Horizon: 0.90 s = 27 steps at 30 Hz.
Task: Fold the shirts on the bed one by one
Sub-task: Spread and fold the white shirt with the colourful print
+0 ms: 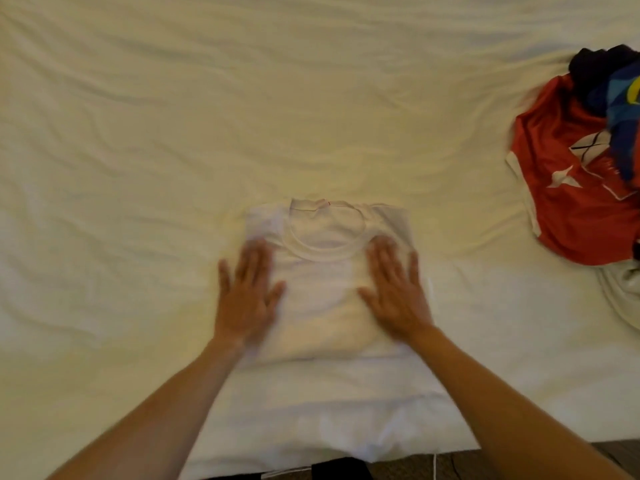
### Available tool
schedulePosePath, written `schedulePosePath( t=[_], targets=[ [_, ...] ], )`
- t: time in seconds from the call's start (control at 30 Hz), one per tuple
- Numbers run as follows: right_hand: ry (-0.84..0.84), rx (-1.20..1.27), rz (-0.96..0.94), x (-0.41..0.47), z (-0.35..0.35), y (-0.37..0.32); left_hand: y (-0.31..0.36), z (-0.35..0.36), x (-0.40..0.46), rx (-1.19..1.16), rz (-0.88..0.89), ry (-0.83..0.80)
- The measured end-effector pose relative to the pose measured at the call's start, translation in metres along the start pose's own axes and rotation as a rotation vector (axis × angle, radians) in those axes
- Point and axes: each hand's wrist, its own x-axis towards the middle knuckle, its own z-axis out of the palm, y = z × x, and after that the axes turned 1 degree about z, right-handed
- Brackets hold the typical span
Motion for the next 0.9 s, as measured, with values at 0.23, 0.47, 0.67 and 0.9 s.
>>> schedulePosePath(
  t=[0.23,0.47,0.67,0.9],
  targets=[
    [0.079,0.064,0.021,0.041,-0.026,0.002,-0.019,-0.030,0.044,-0.028,-0.002,0.156],
    [0.175,0.477,0.731,0.049,-0.027,0.034,-0.046,-0.028,0.054,-0.161,-0.465,0.179],
    [0.224,0.778,0.867,0.010,-0.040,0.005,-0.009,-0.038,0.022,-0.602,-0.648,0.212],
    [-0.022,0.972,0.934,0.000,-0.029,0.002,-0.001,-0.022,0.011,-0.820,-0.696,-0.021]
  ],
)
